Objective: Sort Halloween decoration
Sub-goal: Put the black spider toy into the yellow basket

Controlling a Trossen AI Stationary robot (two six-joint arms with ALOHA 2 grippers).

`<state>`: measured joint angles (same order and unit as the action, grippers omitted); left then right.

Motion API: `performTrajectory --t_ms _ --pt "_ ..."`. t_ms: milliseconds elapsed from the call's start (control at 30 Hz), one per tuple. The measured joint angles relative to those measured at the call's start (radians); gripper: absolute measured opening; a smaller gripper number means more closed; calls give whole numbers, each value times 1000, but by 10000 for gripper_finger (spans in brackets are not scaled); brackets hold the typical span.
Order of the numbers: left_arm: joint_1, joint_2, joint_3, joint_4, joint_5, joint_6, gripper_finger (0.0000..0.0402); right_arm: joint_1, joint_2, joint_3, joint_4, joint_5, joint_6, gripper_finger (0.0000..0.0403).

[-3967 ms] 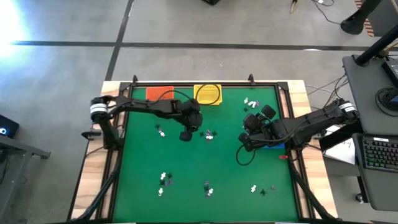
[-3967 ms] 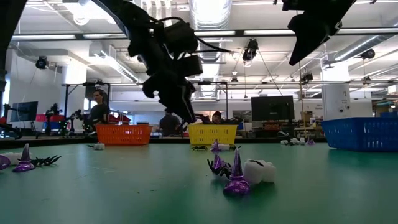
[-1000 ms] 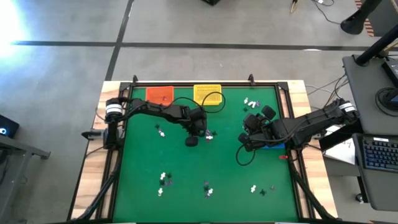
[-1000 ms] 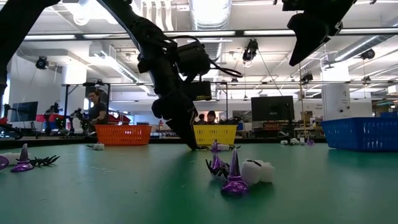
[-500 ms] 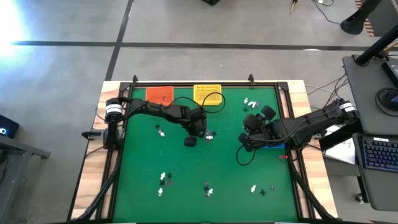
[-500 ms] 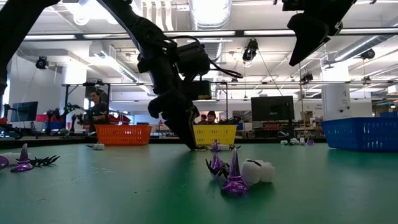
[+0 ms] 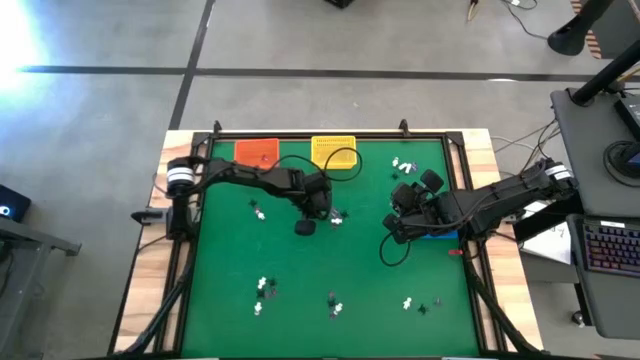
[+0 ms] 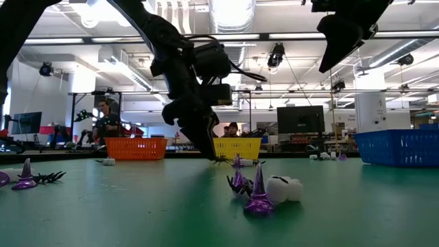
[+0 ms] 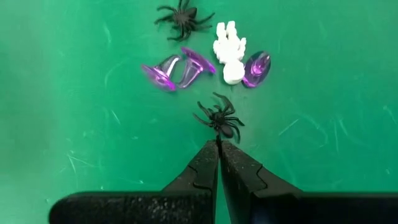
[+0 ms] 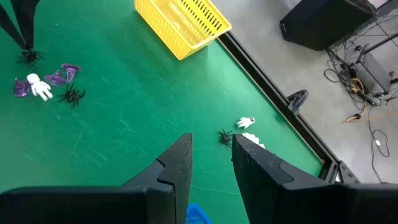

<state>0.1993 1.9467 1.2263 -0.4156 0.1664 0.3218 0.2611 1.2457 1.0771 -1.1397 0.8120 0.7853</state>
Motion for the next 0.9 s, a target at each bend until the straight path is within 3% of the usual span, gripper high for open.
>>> performTrajectory --t_ms 900 --pt "5 -55 1 -13 -36 8 1 0 0 0 -3 0 0 107"
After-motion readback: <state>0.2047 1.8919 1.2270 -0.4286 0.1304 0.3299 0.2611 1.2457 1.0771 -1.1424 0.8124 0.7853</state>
